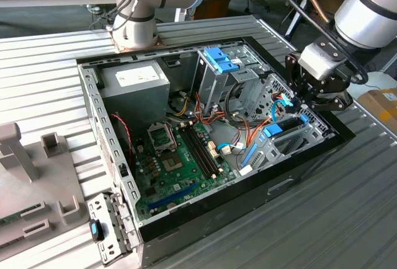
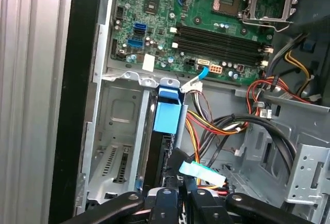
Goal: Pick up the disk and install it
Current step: 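Insert the first disk wire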
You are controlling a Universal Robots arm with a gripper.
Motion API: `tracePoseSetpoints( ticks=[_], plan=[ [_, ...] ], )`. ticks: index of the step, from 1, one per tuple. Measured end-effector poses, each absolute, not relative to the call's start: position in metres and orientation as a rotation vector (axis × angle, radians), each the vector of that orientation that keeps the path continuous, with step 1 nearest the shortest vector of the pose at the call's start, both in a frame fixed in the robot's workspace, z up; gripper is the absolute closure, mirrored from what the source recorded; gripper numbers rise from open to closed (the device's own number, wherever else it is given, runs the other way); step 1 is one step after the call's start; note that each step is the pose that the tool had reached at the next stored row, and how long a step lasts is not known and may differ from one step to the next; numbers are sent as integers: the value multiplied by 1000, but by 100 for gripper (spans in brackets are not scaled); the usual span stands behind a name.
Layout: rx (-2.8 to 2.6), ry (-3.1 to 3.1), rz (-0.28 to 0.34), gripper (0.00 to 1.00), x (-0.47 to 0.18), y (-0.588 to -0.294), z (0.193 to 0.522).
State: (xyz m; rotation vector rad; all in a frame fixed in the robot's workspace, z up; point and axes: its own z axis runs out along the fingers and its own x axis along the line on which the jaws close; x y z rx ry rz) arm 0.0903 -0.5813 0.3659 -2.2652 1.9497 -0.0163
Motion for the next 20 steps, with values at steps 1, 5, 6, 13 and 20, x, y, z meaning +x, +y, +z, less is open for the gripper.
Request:
tracePoseSetpoints(
  ticks=[1, 5, 6, 13, 20],
  plan=[
    [-2246, 1972, -19, 84, 90, -581, 365],
    [-2173, 2053, -27, 84, 90, -582, 363],
    [-2155, 2072, -29, 84, 90, -582, 361],
    [-2102, 2100, -2, 84, 90, -593, 358],
    [-2102, 2099, -1, 84, 89, -594, 354]
  ],
)
